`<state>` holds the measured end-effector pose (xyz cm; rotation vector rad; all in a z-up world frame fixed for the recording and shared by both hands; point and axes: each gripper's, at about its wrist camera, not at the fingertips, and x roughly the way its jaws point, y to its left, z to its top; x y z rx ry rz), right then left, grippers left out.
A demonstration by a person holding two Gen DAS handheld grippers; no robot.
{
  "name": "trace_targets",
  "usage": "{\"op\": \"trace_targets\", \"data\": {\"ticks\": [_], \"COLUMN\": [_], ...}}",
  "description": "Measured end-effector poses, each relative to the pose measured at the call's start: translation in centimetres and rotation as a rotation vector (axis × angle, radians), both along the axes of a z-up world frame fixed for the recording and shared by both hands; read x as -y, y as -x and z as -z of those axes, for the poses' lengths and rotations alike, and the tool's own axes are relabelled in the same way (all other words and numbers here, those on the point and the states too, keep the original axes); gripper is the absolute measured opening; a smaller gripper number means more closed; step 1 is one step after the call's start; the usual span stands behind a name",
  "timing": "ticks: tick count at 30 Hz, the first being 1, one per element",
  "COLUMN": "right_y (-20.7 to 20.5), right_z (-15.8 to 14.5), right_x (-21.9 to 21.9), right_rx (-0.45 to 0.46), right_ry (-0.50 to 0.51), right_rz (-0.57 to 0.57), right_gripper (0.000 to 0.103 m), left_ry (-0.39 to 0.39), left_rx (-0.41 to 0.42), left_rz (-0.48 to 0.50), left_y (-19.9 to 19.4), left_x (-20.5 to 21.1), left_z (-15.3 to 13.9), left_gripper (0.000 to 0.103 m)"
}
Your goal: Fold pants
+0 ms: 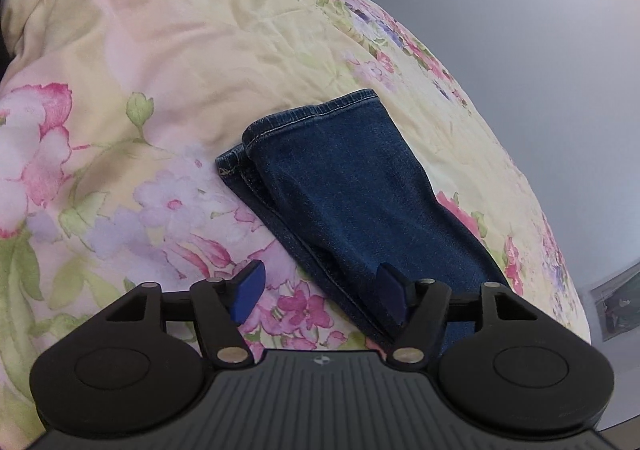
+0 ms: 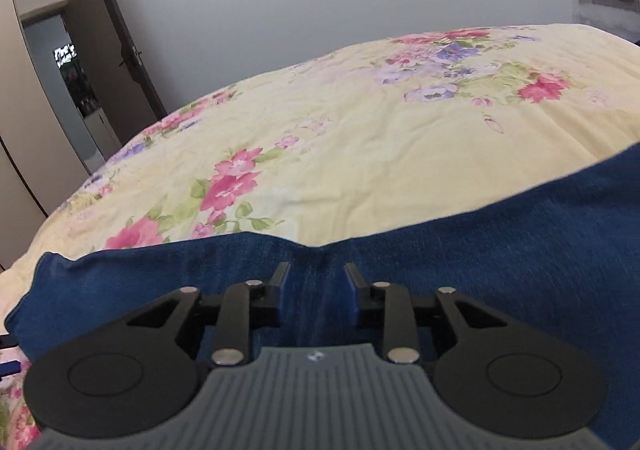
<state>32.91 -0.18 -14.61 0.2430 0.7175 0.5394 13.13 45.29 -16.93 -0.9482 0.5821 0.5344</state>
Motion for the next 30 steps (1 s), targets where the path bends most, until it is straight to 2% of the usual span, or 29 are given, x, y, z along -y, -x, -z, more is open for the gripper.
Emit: {"op": "trace_targets", "data": {"ticks": [2,5,7,10,12,15,19,20,21,23,26,30], "right_y": [2.2,5.4,6.9,9.2,9.5,9.2,9.1,9.1,9.2,9.1,9.1,9.1], "right_z": [0.4,1.1,2.4,3.9,4.4,4.5,4.6,4.6,4.7,4.7,4.7,4.7], "right_x": [0.1,-0.8,-2.0,-3.4,-3.2,-2.4,-2.0,-2.1,-2.2,-2.1,-2.0,-2.0], "right_rx": [0.005,0.028,0.028,0.165,0.185,0.165,0.163,0.165,0.168,0.169,0.167,0.167], "right_ry": [0.001,0.026,0.080,0.183,0.168,0.111,0.086,0.088,0.089,0.087,0.081,0.081], "right_rz": [-0.029,-0.091,-0.116,-0.141,-0.139,-0.142,-0.146,-0.146,-0.146,-0.145,-0.146,-0.146], "right_gripper": [0.027,0.028,0.037,0.045,0.047,0.048,0.048,0.048,0.049,0.049,0.049,0.049], "left_ry": [0.016,0.017,0.019,0.079,0.142,0.208,0.242,0.244,0.240,0.225,0.191,0.052], "left_rx": [0.019,0.033,0.039,0.105,0.164,0.230,0.260,0.278,0.280,0.255,0.250,0.270], "left_rz": [-0.012,-0.002,-0.008,-0.045,-0.087,-0.128,-0.182,-0.188,-0.192,-0.192,-0.202,-0.160], "left_y": [0.1,-0.1,-0.2,0.1,0.4,0.3,-0.2,-0.2,-0.3,-0.6,-0.6,-1.3], "left_x": [0.0,0.0,-0.2,-0.8,-1.4,-2.2,-2.7,-2.7,-2.7,-2.8,-2.3,-0.8], "left_z": [0.2,0.3,0.3,0.9,1.7,2.9,3.7,3.8,3.8,3.9,3.6,0.7], "left_gripper": [0.076,0.085,0.086,0.087,0.087,0.087,0.086,0.075,0.050,0.015,0.013,0.008]}}
